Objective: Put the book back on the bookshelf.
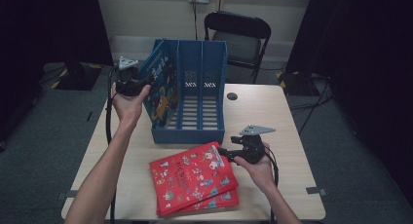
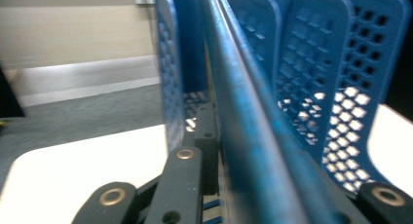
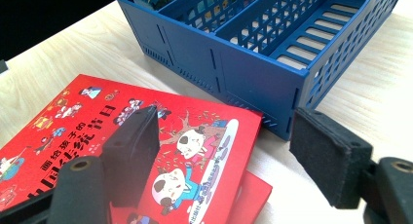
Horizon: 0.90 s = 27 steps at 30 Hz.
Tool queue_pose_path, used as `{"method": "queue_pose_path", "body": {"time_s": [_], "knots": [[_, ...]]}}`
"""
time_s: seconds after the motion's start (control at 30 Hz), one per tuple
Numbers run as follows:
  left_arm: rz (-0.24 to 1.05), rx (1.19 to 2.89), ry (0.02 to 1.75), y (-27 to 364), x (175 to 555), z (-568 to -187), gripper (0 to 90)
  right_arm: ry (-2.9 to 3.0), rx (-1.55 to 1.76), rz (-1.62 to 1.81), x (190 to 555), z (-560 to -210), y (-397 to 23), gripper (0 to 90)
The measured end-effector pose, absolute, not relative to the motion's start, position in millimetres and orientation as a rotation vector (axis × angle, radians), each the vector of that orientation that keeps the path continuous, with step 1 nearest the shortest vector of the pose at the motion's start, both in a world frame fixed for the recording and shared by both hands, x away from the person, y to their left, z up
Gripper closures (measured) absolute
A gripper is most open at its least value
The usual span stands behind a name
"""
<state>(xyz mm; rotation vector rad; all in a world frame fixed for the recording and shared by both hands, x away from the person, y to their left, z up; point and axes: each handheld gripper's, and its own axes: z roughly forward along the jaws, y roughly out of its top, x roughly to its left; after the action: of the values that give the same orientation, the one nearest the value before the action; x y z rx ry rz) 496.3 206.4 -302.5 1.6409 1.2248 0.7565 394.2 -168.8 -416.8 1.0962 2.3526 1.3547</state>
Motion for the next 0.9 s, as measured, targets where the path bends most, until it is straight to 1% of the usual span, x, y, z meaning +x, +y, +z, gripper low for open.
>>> {"method": "queue_pose_path", "body": {"time_s": [0.13,0.3,0.5,0.7,0.9], "knots": [[0.741,1.588,1.213,205,496,-306,83.3,2.358,1.095,1.35,394,-417,-168,26.3],[0.786,1.598,1.169,195,495,-307,83.6,2.353,1.104,1.352,395,-417,-170,26.3],[0.804,1.529,1.192,195,500,-309,83.7,2.346,1.106,1.358,395,-416,-173,26.3],[0.818,1.526,1.196,197,508,-309,83.7,2.338,1.118,1.365,397,-416,-177,26.3],[0.837,1.499,1.192,191,514,-308,83.7,2.339,1.121,1.365,398,-416,-179,26.3]]}}
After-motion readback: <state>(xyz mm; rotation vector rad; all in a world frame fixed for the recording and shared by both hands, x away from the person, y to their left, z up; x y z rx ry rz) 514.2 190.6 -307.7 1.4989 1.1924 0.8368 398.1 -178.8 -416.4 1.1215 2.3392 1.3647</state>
